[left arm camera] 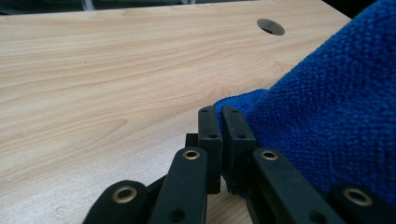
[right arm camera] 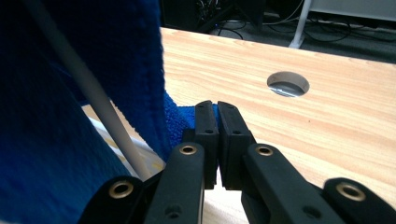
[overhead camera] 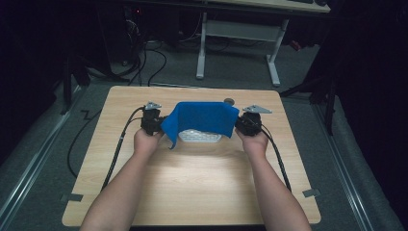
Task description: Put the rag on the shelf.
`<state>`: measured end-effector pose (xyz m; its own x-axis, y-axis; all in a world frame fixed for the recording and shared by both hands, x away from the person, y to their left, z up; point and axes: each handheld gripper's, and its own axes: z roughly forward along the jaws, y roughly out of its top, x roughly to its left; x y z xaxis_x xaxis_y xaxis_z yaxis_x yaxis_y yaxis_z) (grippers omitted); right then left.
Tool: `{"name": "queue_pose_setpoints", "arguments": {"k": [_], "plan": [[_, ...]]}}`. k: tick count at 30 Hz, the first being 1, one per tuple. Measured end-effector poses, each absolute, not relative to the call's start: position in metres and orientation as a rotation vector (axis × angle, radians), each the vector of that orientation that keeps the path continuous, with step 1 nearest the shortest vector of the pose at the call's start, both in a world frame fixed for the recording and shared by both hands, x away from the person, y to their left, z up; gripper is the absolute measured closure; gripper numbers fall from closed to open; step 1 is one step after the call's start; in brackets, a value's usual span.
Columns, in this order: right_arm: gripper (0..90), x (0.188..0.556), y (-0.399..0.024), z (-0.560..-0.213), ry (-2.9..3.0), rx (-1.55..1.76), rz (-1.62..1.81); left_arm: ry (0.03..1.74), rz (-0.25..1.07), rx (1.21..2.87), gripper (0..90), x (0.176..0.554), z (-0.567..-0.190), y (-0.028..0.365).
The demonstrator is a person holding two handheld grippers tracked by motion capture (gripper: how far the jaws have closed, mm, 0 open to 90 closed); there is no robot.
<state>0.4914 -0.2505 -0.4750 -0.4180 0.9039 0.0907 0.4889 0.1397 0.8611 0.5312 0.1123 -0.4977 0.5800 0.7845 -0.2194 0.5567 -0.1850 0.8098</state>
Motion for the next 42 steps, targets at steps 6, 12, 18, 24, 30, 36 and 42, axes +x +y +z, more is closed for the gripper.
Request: {"name": "queue_pose_setpoints", "arguments": {"k": [6,12,18,24,30,36,42], "plan": [[87.1,0.488,-0.254,-0.476,1.973,1.339,1.197,1.100,0.275,1.879,82.5,0.531,-0.502,0.109],[76.3,0.485,-0.256,-0.468,1.947,1.325,1.189,1.121,0.298,1.837,66.3,0.529,-0.491,0.116],[69.5,0.485,-0.262,-0.463,1.918,1.332,1.197,1.115,0.351,1.827,58.7,0.525,-0.483,0.122],[63.7,0.483,-0.265,-0.458,1.905,1.323,1.189,1.146,0.410,1.825,54.7,0.522,-0.475,0.133],[56.7,0.483,-0.269,-0.456,1.890,1.323,1.169,1.146,0.460,1.829,51.9,0.519,-0.468,0.140],[51.8,0.483,-0.273,-0.454,1.875,1.318,1.152,1.153,0.492,1.828,50.5,0.517,-0.462,0.148],[45.3,0.484,-0.276,-0.456,1.888,1.328,1.145,1.145,0.538,1.858,50.4,0.514,-0.461,0.153]]}}
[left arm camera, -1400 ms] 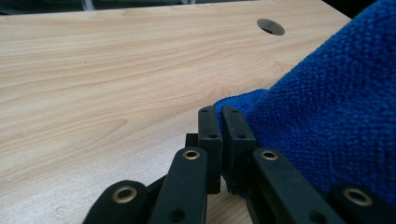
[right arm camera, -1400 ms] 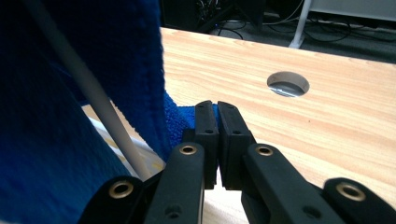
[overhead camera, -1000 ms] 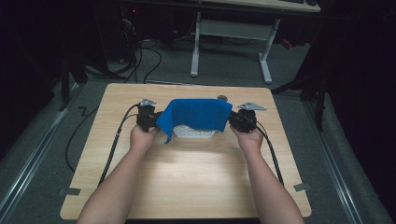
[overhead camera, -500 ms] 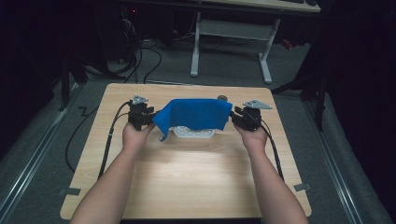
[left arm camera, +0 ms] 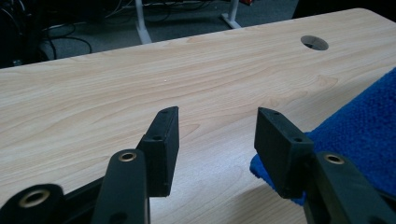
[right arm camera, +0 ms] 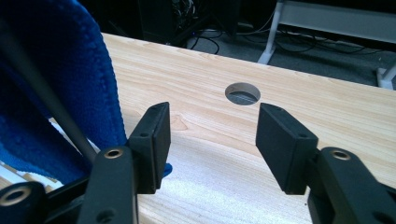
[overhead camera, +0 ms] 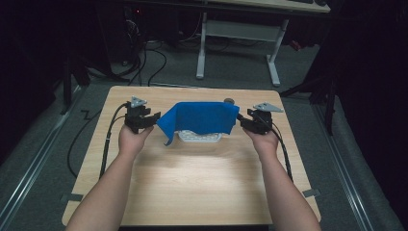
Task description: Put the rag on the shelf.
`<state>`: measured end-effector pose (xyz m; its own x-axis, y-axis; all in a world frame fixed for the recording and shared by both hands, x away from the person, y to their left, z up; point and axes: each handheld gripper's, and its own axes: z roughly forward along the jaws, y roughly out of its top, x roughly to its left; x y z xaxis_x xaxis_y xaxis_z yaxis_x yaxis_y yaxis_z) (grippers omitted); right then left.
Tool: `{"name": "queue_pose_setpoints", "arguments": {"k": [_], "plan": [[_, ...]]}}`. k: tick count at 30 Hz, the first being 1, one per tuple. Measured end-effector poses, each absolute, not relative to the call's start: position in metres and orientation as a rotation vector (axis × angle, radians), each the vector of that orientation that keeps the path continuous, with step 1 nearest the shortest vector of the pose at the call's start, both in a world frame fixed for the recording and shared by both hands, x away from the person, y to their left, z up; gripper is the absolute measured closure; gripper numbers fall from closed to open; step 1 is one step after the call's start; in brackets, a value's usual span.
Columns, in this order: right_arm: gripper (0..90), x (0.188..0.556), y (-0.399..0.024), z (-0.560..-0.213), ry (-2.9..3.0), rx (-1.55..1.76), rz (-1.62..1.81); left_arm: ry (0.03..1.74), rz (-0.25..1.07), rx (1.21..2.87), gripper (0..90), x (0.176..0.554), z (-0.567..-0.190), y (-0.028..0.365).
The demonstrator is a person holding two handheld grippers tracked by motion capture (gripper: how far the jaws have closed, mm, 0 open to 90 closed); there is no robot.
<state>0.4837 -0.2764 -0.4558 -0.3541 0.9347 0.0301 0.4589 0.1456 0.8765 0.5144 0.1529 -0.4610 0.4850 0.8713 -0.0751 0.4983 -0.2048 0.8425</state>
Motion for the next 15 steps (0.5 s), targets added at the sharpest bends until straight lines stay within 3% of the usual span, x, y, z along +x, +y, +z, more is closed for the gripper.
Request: {"name": "queue_pose_setpoints", "arguments": {"k": [15], "plan": [[40.2,0.468,-0.283,-0.450,1.917,1.335,1.165,1.173,0.535,1.827,44.6,0.492,-0.462,0.170]]}}
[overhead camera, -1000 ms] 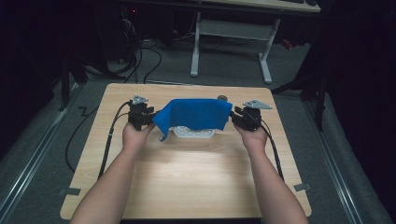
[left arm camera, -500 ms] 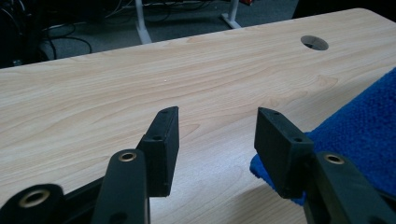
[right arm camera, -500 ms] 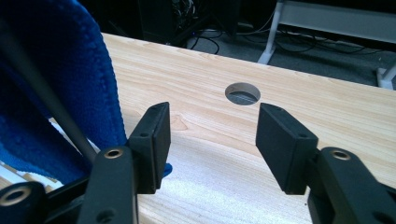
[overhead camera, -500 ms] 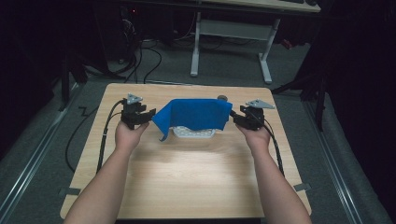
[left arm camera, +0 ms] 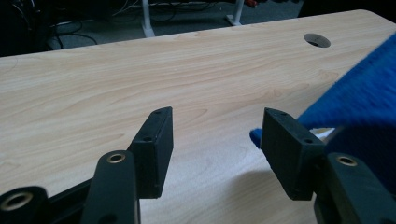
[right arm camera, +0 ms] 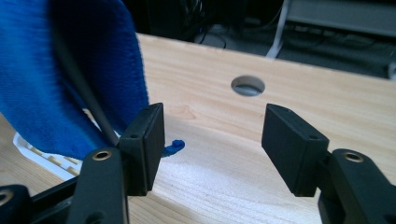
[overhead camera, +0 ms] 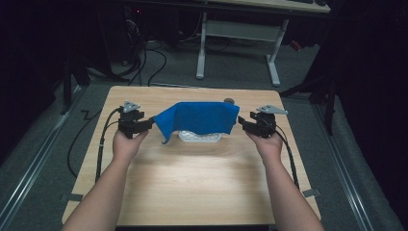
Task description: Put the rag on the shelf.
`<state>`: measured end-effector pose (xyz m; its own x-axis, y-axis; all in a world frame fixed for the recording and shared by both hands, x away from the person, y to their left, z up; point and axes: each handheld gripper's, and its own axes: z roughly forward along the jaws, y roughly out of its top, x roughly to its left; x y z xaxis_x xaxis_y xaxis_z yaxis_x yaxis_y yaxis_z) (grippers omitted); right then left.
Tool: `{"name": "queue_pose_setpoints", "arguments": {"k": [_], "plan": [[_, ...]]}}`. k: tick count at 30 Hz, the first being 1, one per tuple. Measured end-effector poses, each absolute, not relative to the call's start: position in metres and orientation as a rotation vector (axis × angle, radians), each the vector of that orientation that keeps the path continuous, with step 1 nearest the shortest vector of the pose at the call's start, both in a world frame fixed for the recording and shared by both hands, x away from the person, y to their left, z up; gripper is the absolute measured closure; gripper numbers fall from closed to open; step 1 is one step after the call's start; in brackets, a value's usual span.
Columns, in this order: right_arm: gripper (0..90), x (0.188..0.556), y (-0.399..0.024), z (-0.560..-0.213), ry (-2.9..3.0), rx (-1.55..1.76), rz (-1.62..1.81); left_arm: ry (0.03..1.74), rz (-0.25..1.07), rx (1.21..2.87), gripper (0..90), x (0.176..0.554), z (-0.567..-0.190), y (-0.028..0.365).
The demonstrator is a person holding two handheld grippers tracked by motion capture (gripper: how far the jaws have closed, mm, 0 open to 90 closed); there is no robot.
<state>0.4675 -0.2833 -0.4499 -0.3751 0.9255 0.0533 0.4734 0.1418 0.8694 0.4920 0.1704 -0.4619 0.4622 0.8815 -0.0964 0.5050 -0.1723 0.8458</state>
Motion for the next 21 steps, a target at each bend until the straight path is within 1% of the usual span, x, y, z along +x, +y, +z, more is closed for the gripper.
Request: {"name": "queue_pose_setpoints", "arguments": {"k": [7,11,13,19,21], "plan": [[36.3,0.448,-0.286,-0.445,1.921,1.299,1.137,1.166,0.550,1.820,44.5,0.470,-0.461,0.180],[36.3,0.437,-0.286,-0.443,1.893,1.241,1.138,1.171,0.545,1.799,44.4,0.461,-0.462,0.185],[34.4,0.428,-0.287,-0.440,1.926,1.231,1.122,1.159,0.554,1.820,43.9,0.452,-0.463,0.187],[35.0,0.413,-0.287,-0.437,1.913,1.180,1.143,1.138,0.559,1.841,43.4,0.438,-0.466,0.188],[33.5,0.406,-0.287,-0.436,1.930,1.193,1.127,1.136,0.543,1.844,43.4,0.431,-0.468,0.189]]}}
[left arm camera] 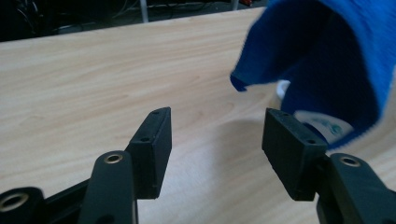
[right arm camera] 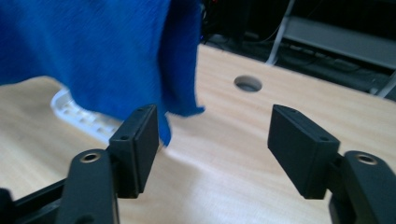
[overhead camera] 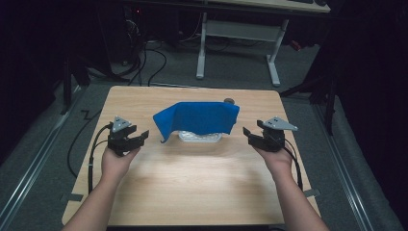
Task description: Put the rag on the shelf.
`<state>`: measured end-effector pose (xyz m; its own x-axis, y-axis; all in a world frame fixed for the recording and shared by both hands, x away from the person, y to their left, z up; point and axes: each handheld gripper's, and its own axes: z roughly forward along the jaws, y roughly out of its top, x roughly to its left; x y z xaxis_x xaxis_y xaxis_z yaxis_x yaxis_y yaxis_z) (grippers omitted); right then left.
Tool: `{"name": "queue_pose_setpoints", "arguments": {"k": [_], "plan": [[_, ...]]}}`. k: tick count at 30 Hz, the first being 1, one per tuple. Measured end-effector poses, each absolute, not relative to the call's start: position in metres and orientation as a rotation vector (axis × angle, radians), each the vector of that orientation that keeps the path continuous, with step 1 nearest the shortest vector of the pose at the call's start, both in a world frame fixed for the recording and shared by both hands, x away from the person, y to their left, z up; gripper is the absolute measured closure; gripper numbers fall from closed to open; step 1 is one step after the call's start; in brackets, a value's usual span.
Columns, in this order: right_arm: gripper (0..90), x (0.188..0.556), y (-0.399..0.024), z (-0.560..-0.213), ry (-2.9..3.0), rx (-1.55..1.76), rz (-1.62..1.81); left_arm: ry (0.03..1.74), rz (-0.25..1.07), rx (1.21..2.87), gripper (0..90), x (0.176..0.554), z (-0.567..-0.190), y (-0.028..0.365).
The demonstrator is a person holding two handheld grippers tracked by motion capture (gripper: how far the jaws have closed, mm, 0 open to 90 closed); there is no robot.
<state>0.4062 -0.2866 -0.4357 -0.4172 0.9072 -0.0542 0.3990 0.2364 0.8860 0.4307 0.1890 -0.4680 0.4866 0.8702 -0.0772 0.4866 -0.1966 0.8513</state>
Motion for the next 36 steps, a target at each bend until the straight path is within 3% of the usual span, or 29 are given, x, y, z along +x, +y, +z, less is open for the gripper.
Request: {"name": "queue_pose_setpoints", "arguments": {"k": [12,17,20,27,36], "plan": [[28.4,0.344,-0.271,-0.452,1.977,1.135,1.112,1.043,0.401,1.893,40.8,0.361,-0.493,0.169],[24.4,0.310,-0.253,-0.481,2.021,1.169,1.110,1.013,0.358,1.947,39.4,0.322,-0.513,0.138],[27.7,0.292,-0.249,-0.506,2.005,1.210,1.132,0.982,0.307,1.993,40.5,0.310,-0.517,0.125],[25.7,0.299,-0.240,-0.520,2.129,1.170,1.097,0.914,0.222,2.058,37.4,0.307,-0.526,0.104],[25.2,0.305,-0.243,-0.522,2.131,1.177,1.109,0.908,0.226,2.066,36.0,0.310,-0.528,0.105]]}}
